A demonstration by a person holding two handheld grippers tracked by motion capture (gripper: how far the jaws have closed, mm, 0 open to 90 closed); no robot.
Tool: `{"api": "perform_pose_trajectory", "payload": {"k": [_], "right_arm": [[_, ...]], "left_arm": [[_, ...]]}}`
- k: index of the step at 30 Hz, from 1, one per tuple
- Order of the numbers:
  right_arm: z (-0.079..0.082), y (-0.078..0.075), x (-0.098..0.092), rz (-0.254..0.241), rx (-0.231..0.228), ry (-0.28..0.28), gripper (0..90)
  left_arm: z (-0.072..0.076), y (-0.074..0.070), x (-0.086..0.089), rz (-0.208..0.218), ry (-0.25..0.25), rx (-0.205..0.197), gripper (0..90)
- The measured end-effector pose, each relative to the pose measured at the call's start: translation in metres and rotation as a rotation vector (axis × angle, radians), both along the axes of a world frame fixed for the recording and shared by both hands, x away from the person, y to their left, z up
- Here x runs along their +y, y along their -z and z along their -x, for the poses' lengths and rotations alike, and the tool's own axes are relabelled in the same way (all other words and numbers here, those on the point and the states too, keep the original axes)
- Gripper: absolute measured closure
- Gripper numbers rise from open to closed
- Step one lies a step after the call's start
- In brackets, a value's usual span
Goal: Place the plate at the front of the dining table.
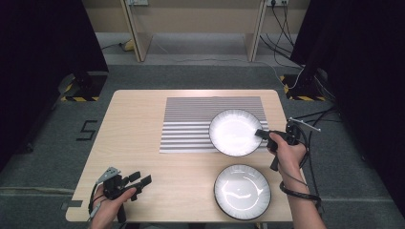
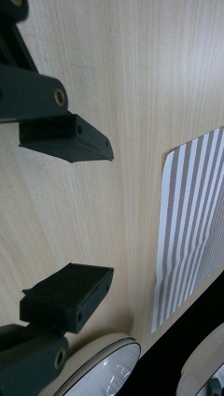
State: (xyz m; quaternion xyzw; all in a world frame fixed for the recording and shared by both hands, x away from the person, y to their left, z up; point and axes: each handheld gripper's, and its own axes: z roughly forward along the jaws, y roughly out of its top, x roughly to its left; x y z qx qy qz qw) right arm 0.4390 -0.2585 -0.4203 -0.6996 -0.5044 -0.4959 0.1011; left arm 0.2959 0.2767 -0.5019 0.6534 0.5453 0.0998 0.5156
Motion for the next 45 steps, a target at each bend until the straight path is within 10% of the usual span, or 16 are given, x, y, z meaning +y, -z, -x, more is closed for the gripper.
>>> {"api": "perform_pose_trajectory", "payload": {"k": [45], "right_arm": [[-0.028,-0.002,0.005,-0.014,0.013,0.052,81.1]], "left_arm": [[0.0,0.002,0.0,-0.004,0.005,0.004,36.7]]}}
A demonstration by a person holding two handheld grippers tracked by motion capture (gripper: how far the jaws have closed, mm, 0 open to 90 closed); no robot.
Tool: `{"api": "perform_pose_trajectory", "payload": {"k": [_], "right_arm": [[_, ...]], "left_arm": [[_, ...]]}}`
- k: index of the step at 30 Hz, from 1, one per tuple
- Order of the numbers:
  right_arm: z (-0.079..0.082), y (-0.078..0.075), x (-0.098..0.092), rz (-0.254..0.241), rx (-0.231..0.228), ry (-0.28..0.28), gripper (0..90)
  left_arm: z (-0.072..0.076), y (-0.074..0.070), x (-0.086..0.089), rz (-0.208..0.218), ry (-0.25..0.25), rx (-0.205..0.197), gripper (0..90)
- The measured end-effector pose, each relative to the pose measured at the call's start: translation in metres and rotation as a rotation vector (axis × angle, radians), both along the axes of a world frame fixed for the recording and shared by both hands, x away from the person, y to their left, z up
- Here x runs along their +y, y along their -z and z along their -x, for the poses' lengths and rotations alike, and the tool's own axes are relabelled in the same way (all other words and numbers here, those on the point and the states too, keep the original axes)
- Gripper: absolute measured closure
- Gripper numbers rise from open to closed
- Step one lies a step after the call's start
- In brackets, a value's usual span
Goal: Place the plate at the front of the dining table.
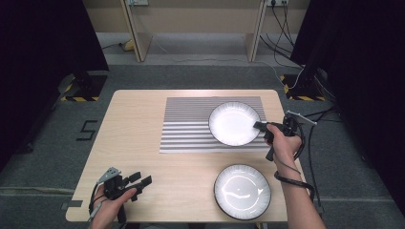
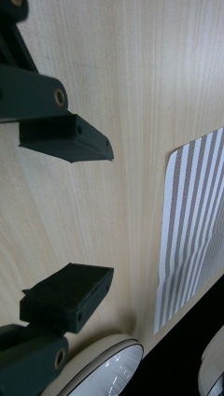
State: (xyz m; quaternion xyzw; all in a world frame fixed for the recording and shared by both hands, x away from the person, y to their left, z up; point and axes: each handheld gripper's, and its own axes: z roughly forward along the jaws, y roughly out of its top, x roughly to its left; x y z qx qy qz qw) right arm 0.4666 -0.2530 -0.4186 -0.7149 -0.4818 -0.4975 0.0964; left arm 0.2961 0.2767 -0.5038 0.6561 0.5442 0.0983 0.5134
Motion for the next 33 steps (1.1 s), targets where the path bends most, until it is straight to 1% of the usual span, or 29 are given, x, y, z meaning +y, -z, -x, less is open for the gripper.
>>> {"api": "perform_pose_trajectory", "payload": {"k": [3,5,11,21,33], "right_arm": [[-0.002,0.0,0.0,-0.003,0.004,0.003,81.1],[-0.003,0.001,0.001,0.006,-0.001,0.009,81.0],[-0.006,0.001,0.001,-0.005,0.003,0.019,81.1],[-0.014,-0.001,0.005,-0.001,-0.005,0.017,81.0],[-0.022,0.0,0.008,-0.01,0.007,0.03,81.0]], "left_arm": [[0.0,0.0,0.0,0.001,-0.001,0.002,36.7],[0.0,0.0,0.001,0.0,0.0,0.002,36.7],[0.0,0.0,0.0,-0.001,0.002,0.001,36.6],[0.0,0.001,0.001,0.001,0.0,0.005,36.6],[0.0,0.001,0.001,0.002,-0.001,0.002,36.7]]}}
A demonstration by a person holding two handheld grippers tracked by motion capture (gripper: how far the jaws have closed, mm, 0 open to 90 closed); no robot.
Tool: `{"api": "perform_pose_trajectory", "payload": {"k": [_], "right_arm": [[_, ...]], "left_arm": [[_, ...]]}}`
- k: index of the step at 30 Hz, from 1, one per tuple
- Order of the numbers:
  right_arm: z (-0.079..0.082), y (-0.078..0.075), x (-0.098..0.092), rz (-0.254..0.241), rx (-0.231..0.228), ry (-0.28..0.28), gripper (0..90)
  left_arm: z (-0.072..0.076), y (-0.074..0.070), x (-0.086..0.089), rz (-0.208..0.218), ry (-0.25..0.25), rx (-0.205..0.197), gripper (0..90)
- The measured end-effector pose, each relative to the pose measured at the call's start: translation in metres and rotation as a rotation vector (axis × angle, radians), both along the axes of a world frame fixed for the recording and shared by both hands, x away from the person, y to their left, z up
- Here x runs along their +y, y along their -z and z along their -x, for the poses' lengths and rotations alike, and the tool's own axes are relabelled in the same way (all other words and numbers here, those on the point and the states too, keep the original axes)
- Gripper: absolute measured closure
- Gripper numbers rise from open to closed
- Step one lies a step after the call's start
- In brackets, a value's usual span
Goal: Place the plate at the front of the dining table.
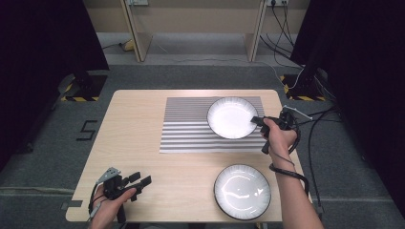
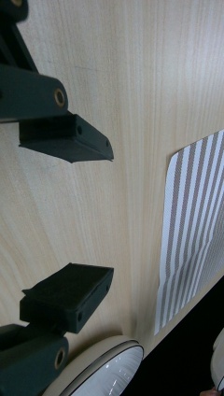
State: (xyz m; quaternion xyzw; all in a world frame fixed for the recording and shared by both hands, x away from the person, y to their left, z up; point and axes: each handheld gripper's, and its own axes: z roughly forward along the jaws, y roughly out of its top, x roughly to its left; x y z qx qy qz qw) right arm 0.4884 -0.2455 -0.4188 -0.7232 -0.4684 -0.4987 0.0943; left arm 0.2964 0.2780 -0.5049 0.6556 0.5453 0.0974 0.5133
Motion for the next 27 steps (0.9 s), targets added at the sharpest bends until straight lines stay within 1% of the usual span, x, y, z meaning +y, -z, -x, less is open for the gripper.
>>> {"api": "perform_pose_trajectory", "payload": {"k": [27], "right_arm": [[-0.014,0.002,0.004,0.001,0.014,0.018,80.9]], "left_arm": [[0.0,0.001,0.0,-0.003,0.004,0.004,36.7]]}}
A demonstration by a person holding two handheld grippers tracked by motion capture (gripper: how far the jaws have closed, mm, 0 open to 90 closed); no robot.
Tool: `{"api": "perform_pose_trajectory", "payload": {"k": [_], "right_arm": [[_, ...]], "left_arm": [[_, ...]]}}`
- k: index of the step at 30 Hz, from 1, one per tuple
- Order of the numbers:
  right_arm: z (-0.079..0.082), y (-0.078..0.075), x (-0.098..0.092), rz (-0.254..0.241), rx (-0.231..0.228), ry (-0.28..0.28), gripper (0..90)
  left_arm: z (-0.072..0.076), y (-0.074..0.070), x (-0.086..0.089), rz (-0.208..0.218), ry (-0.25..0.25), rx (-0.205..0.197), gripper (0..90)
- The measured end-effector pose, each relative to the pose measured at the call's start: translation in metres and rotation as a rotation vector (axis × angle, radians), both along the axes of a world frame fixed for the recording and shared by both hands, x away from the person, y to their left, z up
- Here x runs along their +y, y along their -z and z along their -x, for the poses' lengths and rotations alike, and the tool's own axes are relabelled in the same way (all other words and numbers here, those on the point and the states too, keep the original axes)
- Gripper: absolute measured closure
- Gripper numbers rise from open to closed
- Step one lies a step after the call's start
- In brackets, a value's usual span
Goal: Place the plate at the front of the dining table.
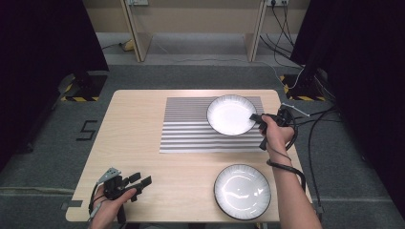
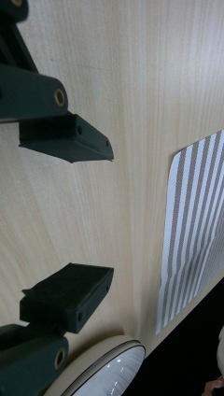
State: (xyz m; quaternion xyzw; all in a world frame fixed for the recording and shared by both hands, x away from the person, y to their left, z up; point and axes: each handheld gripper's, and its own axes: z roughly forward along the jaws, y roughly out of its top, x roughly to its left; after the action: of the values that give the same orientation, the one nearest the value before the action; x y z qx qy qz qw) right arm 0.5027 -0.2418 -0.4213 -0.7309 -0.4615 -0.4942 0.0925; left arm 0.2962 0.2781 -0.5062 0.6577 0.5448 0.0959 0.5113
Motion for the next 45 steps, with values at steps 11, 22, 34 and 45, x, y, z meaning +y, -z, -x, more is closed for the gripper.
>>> {"api": "perform_pose_trajectory", "payload": {"k": [11,22,34,45], "right_arm": [[-0.007,0.001,0.005,0.004,0.002,0.0,80.8],[-0.013,0.003,0.009,0.005,0.007,0.005,80.8],[-0.021,0.005,0.014,0.002,0.016,0.01,80.6],[-0.025,0.008,0.017,0.003,0.024,0.017,80.5]], "left_arm": [[0.0,0.0,-0.001,0.002,0.003,0.001,36.7],[0.0,0.0,-0.001,0.003,0.004,0.002,36.7],[0.0,0.001,0.0,0.004,0.003,0.003,36.7],[-0.001,0.001,0.0,0.004,0.004,0.003,36.7]]}}
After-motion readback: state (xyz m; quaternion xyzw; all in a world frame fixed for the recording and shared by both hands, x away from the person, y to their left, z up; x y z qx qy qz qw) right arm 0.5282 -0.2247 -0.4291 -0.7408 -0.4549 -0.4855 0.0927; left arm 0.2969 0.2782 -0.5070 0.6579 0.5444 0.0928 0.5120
